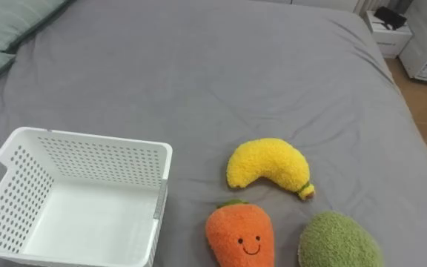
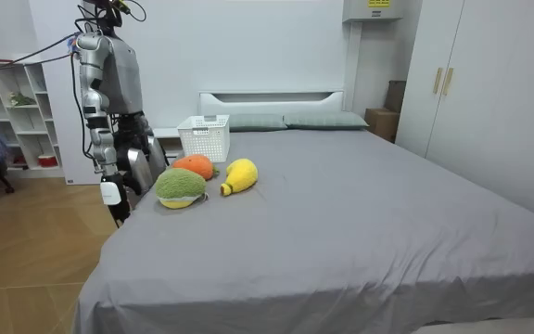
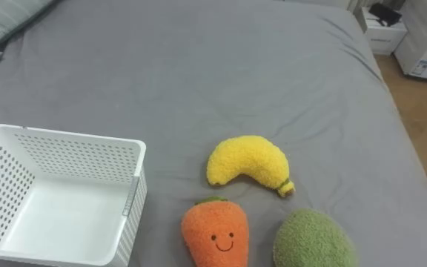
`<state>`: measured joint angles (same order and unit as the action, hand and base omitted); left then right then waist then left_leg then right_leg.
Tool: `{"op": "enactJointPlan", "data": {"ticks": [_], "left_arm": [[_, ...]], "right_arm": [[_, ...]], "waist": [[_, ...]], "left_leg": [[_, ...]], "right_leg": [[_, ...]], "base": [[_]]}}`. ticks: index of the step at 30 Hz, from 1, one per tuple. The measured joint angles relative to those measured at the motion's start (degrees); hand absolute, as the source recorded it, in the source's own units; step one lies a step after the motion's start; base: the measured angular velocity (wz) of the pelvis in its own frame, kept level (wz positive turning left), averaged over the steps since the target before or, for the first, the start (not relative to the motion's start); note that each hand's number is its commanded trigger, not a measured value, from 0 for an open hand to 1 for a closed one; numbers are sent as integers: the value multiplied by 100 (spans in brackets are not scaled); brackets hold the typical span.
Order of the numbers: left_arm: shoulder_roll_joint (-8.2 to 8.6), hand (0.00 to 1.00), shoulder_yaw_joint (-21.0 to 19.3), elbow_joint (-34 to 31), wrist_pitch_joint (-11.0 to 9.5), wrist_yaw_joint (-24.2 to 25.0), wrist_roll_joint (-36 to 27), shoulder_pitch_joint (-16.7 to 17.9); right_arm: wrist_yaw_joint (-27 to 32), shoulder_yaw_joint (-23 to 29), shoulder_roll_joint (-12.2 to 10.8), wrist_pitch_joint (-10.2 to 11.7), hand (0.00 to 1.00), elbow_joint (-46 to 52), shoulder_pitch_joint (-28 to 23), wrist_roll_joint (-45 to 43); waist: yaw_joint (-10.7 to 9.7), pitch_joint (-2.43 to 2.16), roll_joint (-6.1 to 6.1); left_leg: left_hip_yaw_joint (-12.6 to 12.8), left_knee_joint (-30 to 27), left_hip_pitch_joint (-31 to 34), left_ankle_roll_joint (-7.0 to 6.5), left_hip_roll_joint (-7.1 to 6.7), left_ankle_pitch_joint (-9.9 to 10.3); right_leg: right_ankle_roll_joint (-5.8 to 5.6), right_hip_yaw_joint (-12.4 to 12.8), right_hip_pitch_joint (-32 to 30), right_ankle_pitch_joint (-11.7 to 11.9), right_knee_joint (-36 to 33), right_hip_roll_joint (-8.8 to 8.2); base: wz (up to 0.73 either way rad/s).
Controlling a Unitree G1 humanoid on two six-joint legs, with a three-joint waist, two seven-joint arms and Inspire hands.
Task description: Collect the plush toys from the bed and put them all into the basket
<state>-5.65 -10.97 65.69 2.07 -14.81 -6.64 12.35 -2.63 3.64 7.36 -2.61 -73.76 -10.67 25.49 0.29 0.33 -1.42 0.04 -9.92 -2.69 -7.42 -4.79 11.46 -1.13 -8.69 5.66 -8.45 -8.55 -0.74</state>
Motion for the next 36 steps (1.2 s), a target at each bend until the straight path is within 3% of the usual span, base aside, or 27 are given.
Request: {"op": "enactJointPlan", "data": {"ticks": [4, 5, 6, 8, 9, 13, 26, 31, 32, 36], "left_arm": [[-1, 0, 8, -9, 1, -104, -4, -18], [-3, 0, 48, -26, 2, -142, 3, -52], [-3, 0, 58, -29, 2, -176, 6, -62], [-3, 0, 70, -29, 2, -224, 5, -72], [-4, 0, 70, -31, 2, -227, 7, -89], [-14, 0, 73, -31, 2, -227, 8, -125], [-23, 0, 280, -31, 2, -189, 6, -185], [-28, 0, 212, -32, 12, -53, 4, -176], [-31, 0, 161, -31, 21, -24, 4, -134], [-91, 0, -293, -57, 42, 9, 116, -6]], "right_arm": [[15, -75, 0, 1, 0, 6, 8, 2], [60, -132, 2, 4, 0, 13, 58, -11], [78, -131, 1, 3, 0, -6, 54, -21], [103, -132, -2, 0, 0, -10, 56, -21], [121, -132, -3, -1, 0, -5, 56, -28], [120, -129, 0, 2, 0, 7, 57, -105], [276, -88, -10, 8, 0, -21, 99, -45], [424, 287, -47, 3, 0, -4, 46, 258], [475, 473, -49, 2, 0, -4, 47, 263], [772, 1267, -10, -5, 0, 2, 17, 580]], "waist": [[20, 16, -43], [10, -2, -12], [0, 19, -53], [-4, 1, -22], [-4, 16, -42], [-2, -1, 0], [-19, 8, 24], [-103, 11, 41], [-175, 46, -3], [-333, 43, -37]], "left_leg": [[58, -6, -5, 0, 8, 0], [61, -13, 1, 0, 8, 0], [62, -17, 0, -1, 8, 1], [64, -22, 0, -1, 7, 2], [65, -25, 0, -1, 7, 2], [77, -24, 1, 0, 9, 2], [282, 80, -90, -1, 36, 2], [291, 100, -152, -2, 40, 3], [289, 121, -207, -2, 43, 2], [256, 122, -281, -2, 40, 2]], "right_leg": [[0, 57, -5, 0, 1, 2], [0, 58, -7, 0, 1, 1], [0, 56, -6, 0, 1, 0], [0, 56, -5, 0, 0, -1], [0, 56, -4, 0, -1, -1], [0, 68, -10, 0, -2, 0], [0, 282, -24, 0, 2, 17], [0, 300, 22, 0, 0, 22], [-1, 309, 68, -1, 0, 28], [-1, 240, 136, -1, 1, 24]], "base": [[-5], [-4], [0], [0], [0], [0], [-8], [-1], [0], [2]]}}
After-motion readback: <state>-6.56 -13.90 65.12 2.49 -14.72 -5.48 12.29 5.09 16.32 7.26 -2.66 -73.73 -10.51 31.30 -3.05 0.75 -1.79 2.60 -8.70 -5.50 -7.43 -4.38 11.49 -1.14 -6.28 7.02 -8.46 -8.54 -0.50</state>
